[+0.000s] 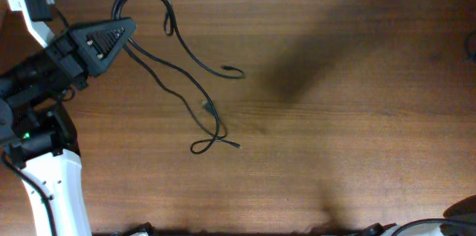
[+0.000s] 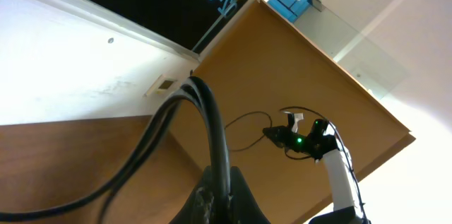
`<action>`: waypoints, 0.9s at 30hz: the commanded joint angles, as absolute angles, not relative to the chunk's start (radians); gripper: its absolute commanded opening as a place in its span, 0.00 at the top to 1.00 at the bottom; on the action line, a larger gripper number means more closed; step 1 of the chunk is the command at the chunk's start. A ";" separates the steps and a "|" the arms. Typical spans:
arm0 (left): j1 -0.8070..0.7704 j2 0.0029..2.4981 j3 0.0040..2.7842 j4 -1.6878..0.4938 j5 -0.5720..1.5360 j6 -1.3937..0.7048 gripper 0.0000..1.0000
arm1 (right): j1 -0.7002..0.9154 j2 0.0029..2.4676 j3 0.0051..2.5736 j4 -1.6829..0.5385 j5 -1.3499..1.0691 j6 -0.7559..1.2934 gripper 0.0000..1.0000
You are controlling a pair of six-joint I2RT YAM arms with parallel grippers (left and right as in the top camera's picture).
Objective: Untangle cables
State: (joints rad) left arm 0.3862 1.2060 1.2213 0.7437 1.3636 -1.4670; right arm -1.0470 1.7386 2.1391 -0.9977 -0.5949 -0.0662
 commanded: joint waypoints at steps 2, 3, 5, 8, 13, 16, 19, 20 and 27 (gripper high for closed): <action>0.336 1.200 1.237 0.752 1.346 -1.472 1.00 | -1.054 1.747 2.141 -0.885 -0.210 -0.017 0.96; 0.319 1.200 1.237 0.751 1.346 -1.471 1.00 | -1.054 1.751 2.141 -0.855 -0.163 -0.018 0.96; 0.278 1.200 1.237 0.751 1.338 -1.464 1.00 | -1.055 1.767 2.141 -0.802 -0.142 -0.047 0.96; 0.223 1.200 1.237 0.752 1.327 -1.464 1.00 | -1.054 1.815 2.141 -0.775 -0.156 -0.070 0.01; 0.211 1.200 1.237 0.752 1.324 -1.465 1.00 | -1.054 1.841 2.141 -0.817 -0.692 -0.074 0.01; 0.199 1.200 1.237 0.752 1.368 -1.465 1.00 | -1.031 1.841 2.141 -0.779 -1.138 -0.074 0.01; 0.129 1.200 1.237 0.751 1.433 -1.426 1.00 | -0.938 1.840 2.141 -0.717 -1.500 -0.074 0.01; 0.109 1.200 1.237 0.751 1.445 -1.415 1.00 | -0.910 1.839 2.141 -0.717 -1.540 -0.074 0.01; 0.049 1.205 1.237 0.751 1.548 -1.260 1.00 | -0.484 1.764 2.141 -0.755 -1.552 -0.074 0.01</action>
State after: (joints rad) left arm 0.0528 1.2060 1.2213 0.7456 1.4879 -1.3876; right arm -0.6140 1.8359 2.1391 -0.7551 -1.4967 -0.0677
